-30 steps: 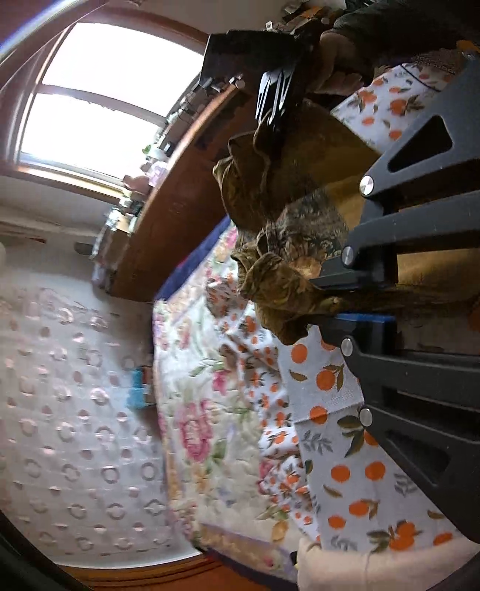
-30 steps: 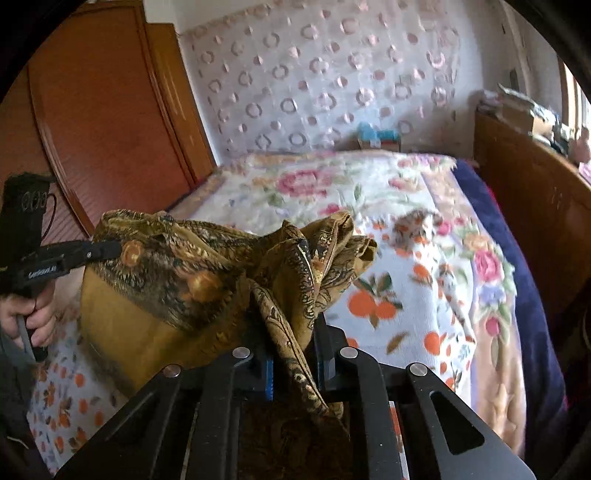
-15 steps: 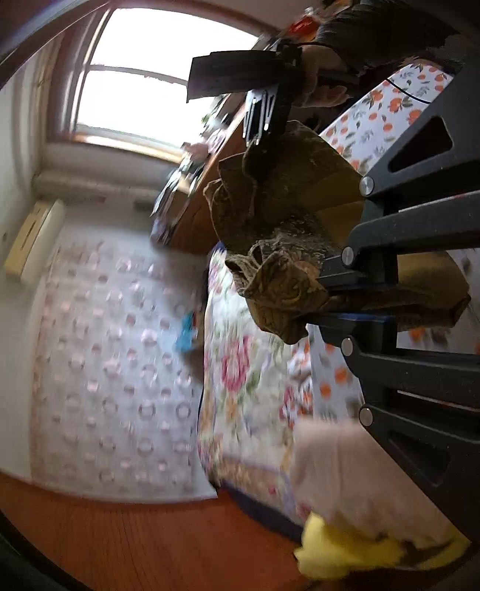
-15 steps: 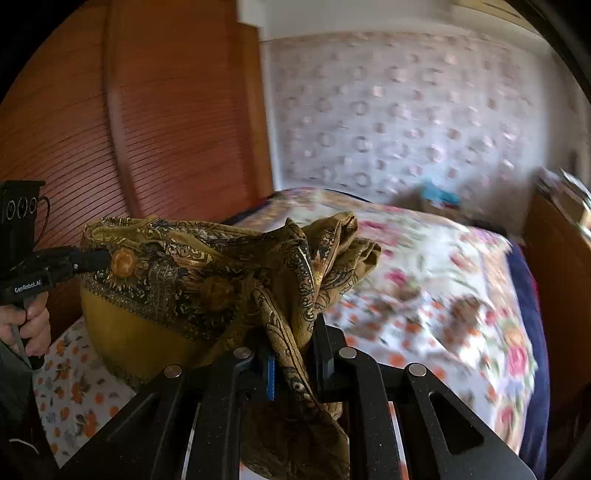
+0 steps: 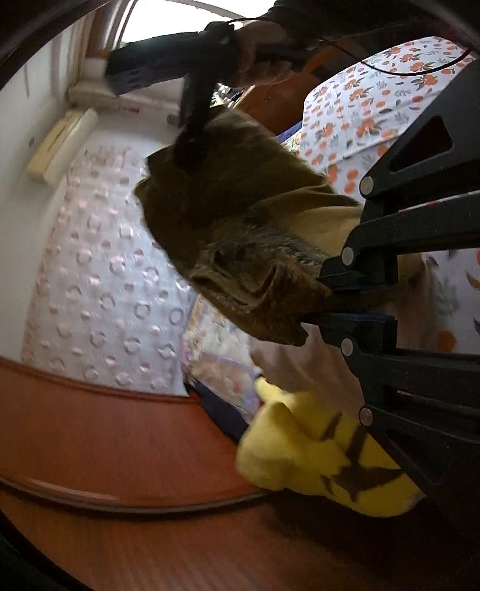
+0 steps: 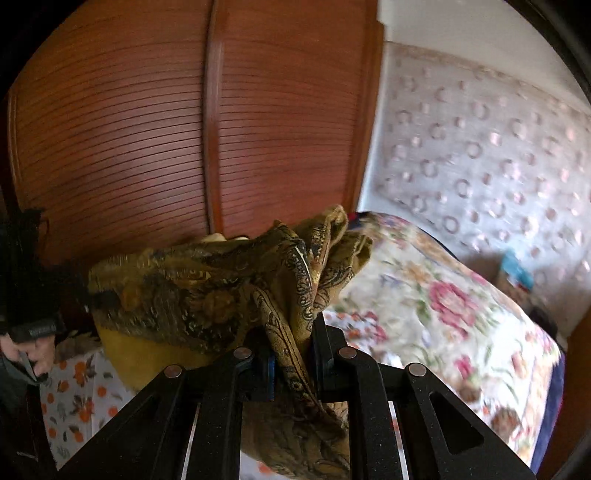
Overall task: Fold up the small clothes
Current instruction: 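Lift the folded shirt with both grippers and carry it toward the wardrobe, then lay the shirt on the pink cloth pile and open both grippers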
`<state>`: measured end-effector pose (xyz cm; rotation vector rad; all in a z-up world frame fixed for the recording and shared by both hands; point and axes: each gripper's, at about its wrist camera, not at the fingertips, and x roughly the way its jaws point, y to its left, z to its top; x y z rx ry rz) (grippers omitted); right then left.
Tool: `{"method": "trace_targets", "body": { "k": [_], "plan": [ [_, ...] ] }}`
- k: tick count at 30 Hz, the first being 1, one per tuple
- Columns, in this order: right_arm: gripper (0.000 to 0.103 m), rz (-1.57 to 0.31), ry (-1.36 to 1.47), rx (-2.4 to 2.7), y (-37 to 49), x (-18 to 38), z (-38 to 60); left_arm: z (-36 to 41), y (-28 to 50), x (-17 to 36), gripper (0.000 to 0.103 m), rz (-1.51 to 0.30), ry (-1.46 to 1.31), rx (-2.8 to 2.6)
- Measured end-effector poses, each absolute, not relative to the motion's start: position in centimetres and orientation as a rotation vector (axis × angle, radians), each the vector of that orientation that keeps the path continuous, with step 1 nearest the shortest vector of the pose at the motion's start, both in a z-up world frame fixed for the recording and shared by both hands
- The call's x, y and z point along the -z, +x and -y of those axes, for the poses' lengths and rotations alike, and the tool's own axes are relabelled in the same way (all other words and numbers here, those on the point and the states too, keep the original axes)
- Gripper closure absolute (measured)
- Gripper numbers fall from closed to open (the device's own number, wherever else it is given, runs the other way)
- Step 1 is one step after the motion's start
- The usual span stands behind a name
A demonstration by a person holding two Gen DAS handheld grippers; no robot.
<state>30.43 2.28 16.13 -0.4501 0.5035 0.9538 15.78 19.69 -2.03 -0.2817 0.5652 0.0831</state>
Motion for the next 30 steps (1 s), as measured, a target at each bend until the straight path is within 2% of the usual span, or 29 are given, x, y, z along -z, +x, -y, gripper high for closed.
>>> {"method": "trace_targets", "body": {
  "k": [9, 10, 12, 13, 14, 15, 19, 25, 26, 28, 30],
  "plan": [
    [0.086, -0.525, -0.525, -1.011, 34.3, -13.3, -10.7, -21.8, 14.6, 5.6, 0.094, -0.638, -0.328, -0.157],
    [0.082, -0.533, -0.519, -0.991, 34.9, -12.9, -11.2, -22.1, 14.8, 5.9, 0.094, -0.649, -0.33, -0.164],
    [0.065, -0.538, -0.489, -0.942, 35.9, -12.6, -11.3, -22.2, 15.0, 6.5, 0.094, -0.665, -0.33, -0.168],
    [0.05, -0.535, -0.469, -0.915, 36.5, -12.5, -11.1, -22.3, 15.0, 6.7, 0.094, -0.668, -0.327, -0.169],
    [0.041, -0.526, -0.45, -0.892, 36.9, -12.3, -10.8, -22.2, 14.9, 6.8, 0.094, -0.671, -0.324, -0.171],
    [0.038, -0.519, -0.433, -0.874, 37.3, -12.1, -10.5, -22.2, 14.9, 7.0, 0.094, -0.672, -0.321, -0.173],
    [0.037, -0.538, -0.42, -0.878, 37.7, -9.9, -9.7, -22.1, 14.8, 7.4, 0.094, -0.692, -0.297, -0.192],
    [0.037, -0.708, -0.416, -0.951, 37.9, -2.6, -11.1, -22.1, 14.4, 6.9, 0.091, -0.688, -0.23, -0.226],
    [0.037, -0.719, -0.43, -0.936, 37.8, -1.2, -11.6, -22.0, 14.2, 6.7, 0.087, -0.682, -0.218, -0.232],
    [0.036, -0.673, -0.441, -0.894, 37.6, 0.3, -12.4, -21.8, 13.7, 6.1, 0.073, -0.662, -0.199, -0.254],
    [0.036, -0.645, -0.431, -0.879, 37.4, 0.8, -12.9, -21.7, 13.2, 5.3, 0.049, -0.635, -0.18, -0.269]
  ]
}}
